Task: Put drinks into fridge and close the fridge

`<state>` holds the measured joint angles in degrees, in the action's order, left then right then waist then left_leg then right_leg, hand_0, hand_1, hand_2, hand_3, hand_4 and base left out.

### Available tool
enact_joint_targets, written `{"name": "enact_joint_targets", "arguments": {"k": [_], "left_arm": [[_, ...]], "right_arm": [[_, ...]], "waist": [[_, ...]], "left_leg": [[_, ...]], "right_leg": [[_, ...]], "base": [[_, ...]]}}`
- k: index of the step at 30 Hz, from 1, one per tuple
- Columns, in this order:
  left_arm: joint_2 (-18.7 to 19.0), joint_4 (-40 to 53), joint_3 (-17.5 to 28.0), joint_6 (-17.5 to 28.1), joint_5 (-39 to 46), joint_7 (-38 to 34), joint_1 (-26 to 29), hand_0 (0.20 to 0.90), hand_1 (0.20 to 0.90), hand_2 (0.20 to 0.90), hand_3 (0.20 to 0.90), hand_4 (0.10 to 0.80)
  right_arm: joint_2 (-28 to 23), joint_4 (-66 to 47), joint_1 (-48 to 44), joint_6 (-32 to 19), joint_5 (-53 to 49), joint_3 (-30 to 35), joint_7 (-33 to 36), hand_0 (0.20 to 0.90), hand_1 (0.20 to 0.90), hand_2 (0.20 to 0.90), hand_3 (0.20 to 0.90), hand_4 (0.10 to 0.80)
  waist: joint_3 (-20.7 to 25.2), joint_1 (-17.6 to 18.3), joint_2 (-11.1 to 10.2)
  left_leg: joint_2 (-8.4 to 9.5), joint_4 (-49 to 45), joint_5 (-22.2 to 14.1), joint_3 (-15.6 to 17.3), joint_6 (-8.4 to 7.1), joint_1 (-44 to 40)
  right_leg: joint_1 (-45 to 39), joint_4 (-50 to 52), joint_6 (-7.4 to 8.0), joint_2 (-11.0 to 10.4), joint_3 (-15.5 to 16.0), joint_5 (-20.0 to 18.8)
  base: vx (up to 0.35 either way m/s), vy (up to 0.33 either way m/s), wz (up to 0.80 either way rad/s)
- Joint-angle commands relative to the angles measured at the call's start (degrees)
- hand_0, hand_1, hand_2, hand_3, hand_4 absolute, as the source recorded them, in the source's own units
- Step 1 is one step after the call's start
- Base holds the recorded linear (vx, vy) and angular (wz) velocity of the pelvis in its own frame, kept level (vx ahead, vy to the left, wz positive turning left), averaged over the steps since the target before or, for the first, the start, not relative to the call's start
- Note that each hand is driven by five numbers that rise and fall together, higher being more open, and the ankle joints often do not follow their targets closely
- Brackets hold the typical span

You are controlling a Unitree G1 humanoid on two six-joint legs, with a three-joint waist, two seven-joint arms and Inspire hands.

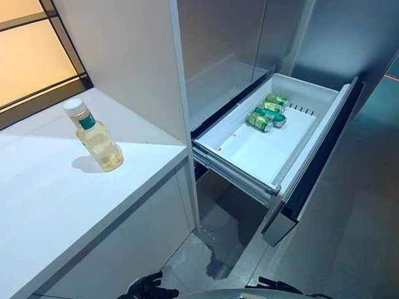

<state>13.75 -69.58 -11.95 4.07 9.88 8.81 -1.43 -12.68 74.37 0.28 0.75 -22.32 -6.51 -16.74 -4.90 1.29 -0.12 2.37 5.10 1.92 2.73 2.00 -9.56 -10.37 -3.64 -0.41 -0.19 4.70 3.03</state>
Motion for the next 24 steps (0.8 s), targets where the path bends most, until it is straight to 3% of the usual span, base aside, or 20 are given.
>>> {"name": "enact_joint_targets", "arguments": {"k": [1, 7, 10, 11, 14, 19, 20, 24], "left_arm": [[-1.51, -3.27, 0.12, 3.08, 1.24, -0.63, 2.90, 0.900, 0.900, 0.900, 0.900, 0.800], [-1.62, -3.32, 0.36, 5.04, 2.29, -2.82, 3.01, 0.900, 0.900, 0.900, 0.900, 0.800], [-1.48, -2.75, 0.58, 9.78, 1.19, -4.09, 3.11, 0.900, 0.900, 0.900, 0.900, 0.800], [-1.14, -1.64, 0.33, 12.23, 1.74, -2.71, 3.33, 0.900, 0.900, 0.900, 0.900, 0.800], [-0.07, 4.71, -0.69, 11.09, 5.10, 6.73, 4.14, 0.900, 0.900, 0.900, 0.900, 0.800], [3.30, 18.63, -3.41, 1.60, 14.91, 25.55, 4.91, 0.900, 0.900, 0.900, 0.900, 0.800], [4.86, 24.24, -3.79, -3.11, 17.61, 32.32, 5.47, 0.900, 0.900, 0.900, 0.900, 0.800], [9.66, 39.22, -1.86, -13.71, 27.91, 48.41, 8.77, 0.900, 0.900, 0.900, 0.900, 0.800]], "right_arm": [[-1.37, 2.78, -3.03, -1.33, 0.87, -0.06, -1.91, 0.900, 0.900, 0.900, 0.900, 0.800], [-1.30, 3.08, -3.10, -1.45, 1.04, -0.05, -1.93, 0.900, 0.900, 0.900, 0.900, 0.800], [-1.36, 3.18, -3.27, -1.40, 1.28, -0.05, -1.98, 0.900, 0.900, 0.900, 0.900, 0.800], [-1.44, 2.87, -3.35, -1.10, 1.33, -0.24, -1.96, 0.900, 0.900, 0.900, 0.900, 0.800], [-2.05, 1.43, -3.75, 0.24, 1.21, -0.47, -1.82, 0.900, 0.900, 0.900, 0.900, 0.800], [-4.16, -0.99, -4.22, 2.24, 1.85, -0.24, -2.24, 0.900, 0.900, 0.900, 0.900, 0.800], [-4.77, -1.48, -4.27, 2.62, 2.07, -0.14, -2.51, 0.900, 0.900, 0.900, 0.900, 0.800], [-5.42, -1.11, -4.34, 1.99, 2.31, -0.48, -3.20, 0.900, 0.900, 0.900, 0.900, 0.800]], "waist": [[-0.31, -0.98, 1.29], [-0.32, -1.00, 1.27], [-0.36, -1.05, 1.31], [-0.39, -1.06, 1.36], [-0.72, -1.24, 1.57], [-1.24, -1.56, 2.60], [-1.44, -1.62, 2.99], [-1.02, -1.76, 3.66]], "left_leg": [[0.42, -1.71, -5.60, 2.48, -0.07, 0.70], [0.42, -1.73, -5.57, 2.46, -0.08, 0.69], [0.44, -1.71, -5.50, 2.39, -0.17, 0.74], [0.43, -1.69, -5.44, 2.35, -0.23, 0.80], [0.36, -1.60, -5.36, 2.19, -0.34, 1.05], [0.24, -1.30, -4.95, 1.97, -0.26, 1.63], [0.25, -1.12, -4.89, 1.76, -0.29, 1.47], [0.20, -0.74, -4.68, 1.39, -0.42, 1.78]], "right_leg": [[3.52, 3.40, 3.01, -1.14, 4.47, 0.43], [3.49, 3.43, 2.98, -1.17, 4.52, 0.44], [3.55, 3.49, 2.97, -1.12, 4.46, 0.44], [3.65, 3.55, 3.01, -1.11, 4.40, 0.46], [3.97, 3.63, 3.14, -1.06, 4.29, 0.45], [4.74, 3.81, 3.34, -1.05, 4.21, 0.24], [4.67, 3.87, 3.48, -1.09, 4.34, 0.25], [5.06, 3.73, 3.84, -1.35, 4.42, -0.05]], "base": [[0.000, 0.000, 0.00], [0.000, 0.000, 0.00], [0.000, 0.000, 0.00], [0.000, 0.000, 0.00], [-0.018, 0.003, 0.00], [-0.052, 0.022, 0.00], [-0.030, 0.015, 0.00], [-0.008, 0.004, 0.00]]}}
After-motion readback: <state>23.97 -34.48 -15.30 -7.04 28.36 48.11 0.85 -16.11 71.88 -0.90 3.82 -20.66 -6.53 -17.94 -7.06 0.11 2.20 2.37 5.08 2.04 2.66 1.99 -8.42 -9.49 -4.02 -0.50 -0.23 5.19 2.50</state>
